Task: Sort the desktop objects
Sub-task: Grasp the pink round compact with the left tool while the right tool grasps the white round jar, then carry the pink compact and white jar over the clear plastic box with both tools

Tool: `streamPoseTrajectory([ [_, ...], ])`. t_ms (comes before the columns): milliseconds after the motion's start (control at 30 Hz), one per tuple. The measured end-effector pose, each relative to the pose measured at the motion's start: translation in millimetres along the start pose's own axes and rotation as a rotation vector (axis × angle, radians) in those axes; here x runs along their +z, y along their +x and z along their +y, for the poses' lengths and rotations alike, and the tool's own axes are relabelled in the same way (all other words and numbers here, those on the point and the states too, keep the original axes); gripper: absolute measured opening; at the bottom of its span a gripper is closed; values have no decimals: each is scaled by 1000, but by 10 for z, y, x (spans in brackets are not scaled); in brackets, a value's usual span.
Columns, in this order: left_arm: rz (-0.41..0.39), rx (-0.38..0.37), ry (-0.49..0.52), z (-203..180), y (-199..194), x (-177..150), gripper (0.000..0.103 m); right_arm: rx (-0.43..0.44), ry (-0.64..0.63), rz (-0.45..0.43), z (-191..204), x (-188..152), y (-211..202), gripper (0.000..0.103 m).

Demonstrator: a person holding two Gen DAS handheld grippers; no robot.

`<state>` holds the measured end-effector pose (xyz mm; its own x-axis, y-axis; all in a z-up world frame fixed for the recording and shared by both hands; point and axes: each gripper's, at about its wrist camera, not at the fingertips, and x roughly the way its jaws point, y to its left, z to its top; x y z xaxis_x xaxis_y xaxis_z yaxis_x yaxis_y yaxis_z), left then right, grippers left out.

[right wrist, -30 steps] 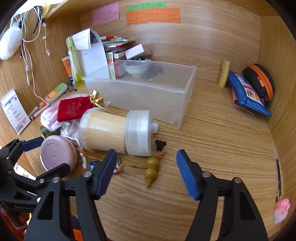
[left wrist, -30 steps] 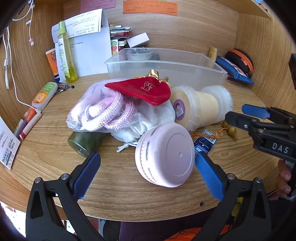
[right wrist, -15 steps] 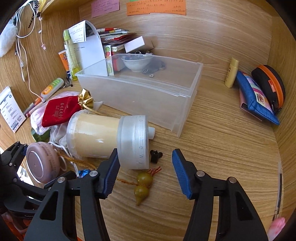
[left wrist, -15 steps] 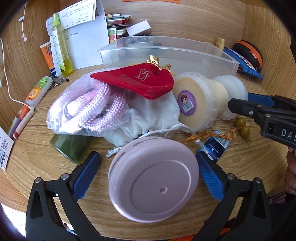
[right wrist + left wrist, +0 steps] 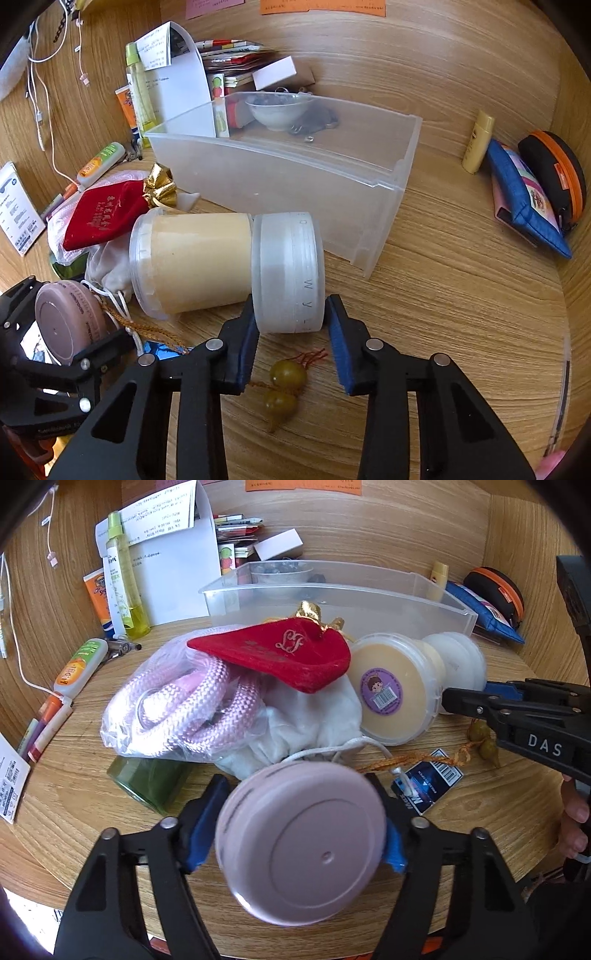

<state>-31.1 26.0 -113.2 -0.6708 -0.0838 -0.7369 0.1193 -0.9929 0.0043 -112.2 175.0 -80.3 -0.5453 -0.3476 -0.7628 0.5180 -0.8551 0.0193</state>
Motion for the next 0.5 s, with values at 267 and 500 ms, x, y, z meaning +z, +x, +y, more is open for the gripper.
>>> streamPoseTrajectory([
  [267, -15, 4, -16, 62, -57, 2, 65, 31, 52, -36, -74, -16, -144, 27],
  [500, -62, 0, -29, 99, -242, 19, 65, 30, 68, -80, -106, -37, -356, 27],
])
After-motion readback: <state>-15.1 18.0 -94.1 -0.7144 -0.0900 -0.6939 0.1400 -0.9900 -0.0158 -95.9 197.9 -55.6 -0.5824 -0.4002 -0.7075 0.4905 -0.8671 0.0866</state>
